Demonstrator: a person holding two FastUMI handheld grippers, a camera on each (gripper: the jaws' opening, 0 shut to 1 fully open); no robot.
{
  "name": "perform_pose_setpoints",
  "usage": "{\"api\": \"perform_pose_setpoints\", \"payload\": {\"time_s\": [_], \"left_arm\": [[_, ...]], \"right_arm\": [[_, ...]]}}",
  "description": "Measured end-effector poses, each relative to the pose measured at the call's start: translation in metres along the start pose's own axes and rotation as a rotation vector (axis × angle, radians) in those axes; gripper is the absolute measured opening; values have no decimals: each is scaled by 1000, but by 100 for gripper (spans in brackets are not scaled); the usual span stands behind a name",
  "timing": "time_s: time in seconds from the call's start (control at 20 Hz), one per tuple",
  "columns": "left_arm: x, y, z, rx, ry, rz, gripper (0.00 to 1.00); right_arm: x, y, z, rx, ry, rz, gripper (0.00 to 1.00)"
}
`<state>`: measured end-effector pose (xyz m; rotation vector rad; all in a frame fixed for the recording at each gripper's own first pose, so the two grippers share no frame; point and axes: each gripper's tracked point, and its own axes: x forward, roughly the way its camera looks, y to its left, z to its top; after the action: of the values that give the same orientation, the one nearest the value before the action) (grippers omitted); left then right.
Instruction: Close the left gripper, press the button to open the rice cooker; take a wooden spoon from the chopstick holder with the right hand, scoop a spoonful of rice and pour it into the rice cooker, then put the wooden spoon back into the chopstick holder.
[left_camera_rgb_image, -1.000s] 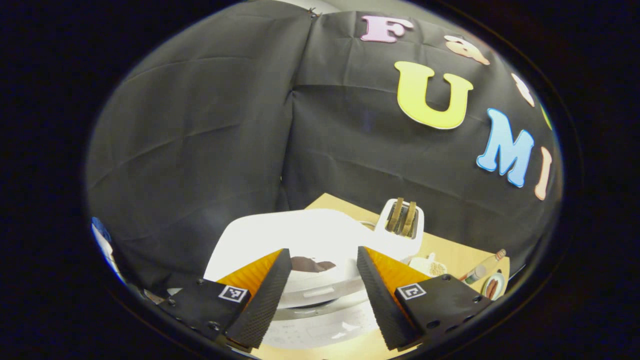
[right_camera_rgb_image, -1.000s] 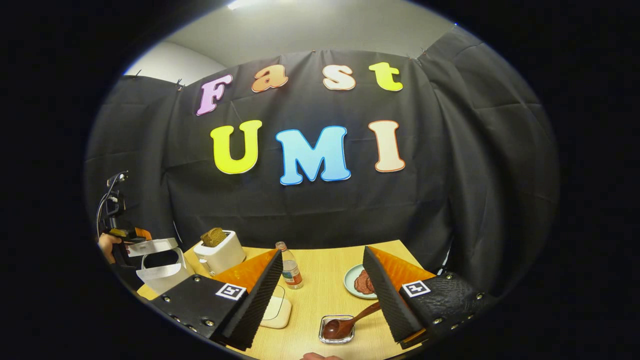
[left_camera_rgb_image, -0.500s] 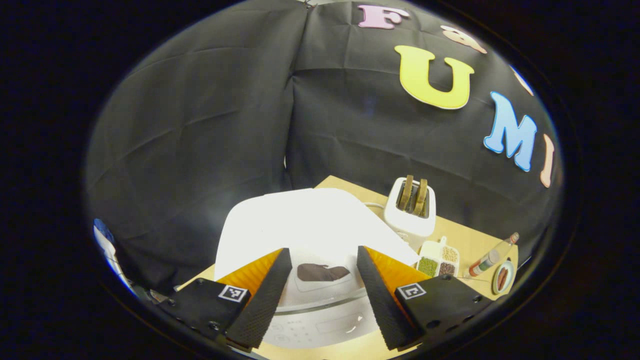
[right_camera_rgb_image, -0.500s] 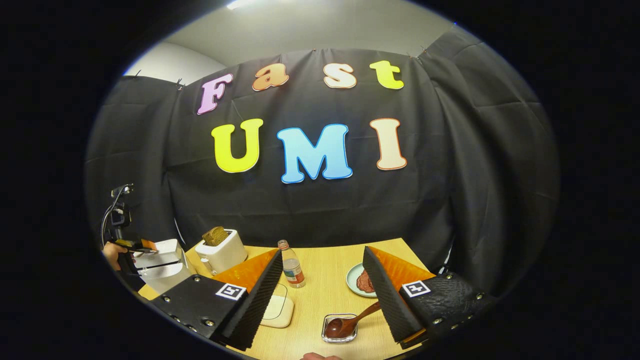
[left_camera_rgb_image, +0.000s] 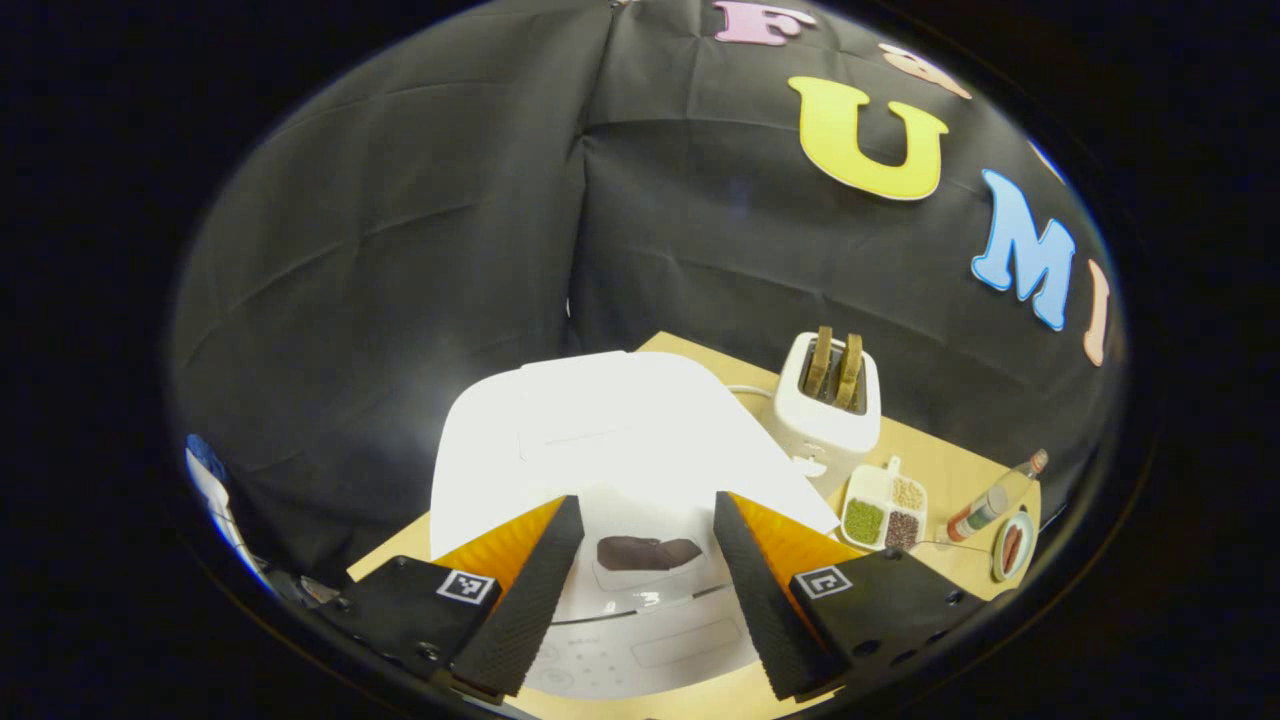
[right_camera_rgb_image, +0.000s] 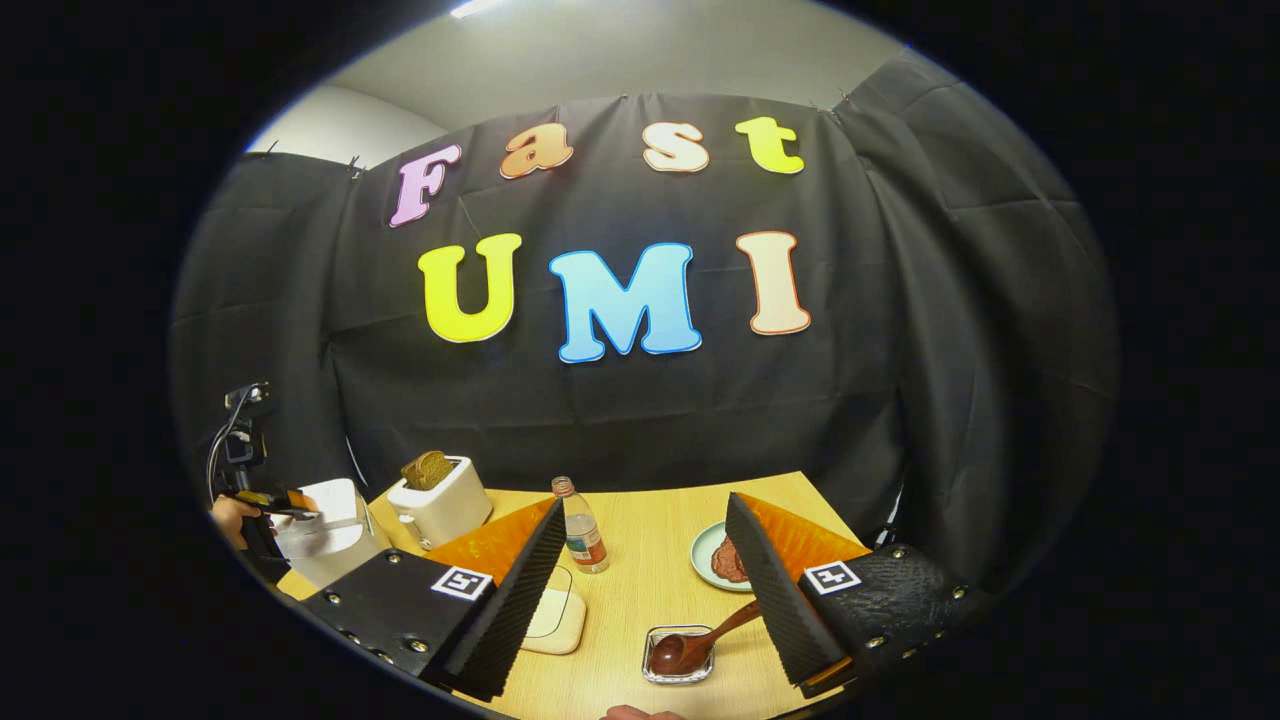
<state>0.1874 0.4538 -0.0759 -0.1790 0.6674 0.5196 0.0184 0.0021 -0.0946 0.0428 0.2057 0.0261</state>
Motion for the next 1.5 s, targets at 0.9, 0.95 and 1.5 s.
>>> {"api": "perform_pose_setpoints", "payload": {"time_s": [0.9,0.95,1.5], "left_arm": [[5,-2,-10,127,15,-21,97],[-1,-9,-6,104,2,-37,96],[-170,-119,74,151,-423,-312,96]], "right_arm": [[-10,1,8,33,-26,13,98],[-11,1,11,32,-33,18,98],[-30,6,50,33,-123,25,97]]}}
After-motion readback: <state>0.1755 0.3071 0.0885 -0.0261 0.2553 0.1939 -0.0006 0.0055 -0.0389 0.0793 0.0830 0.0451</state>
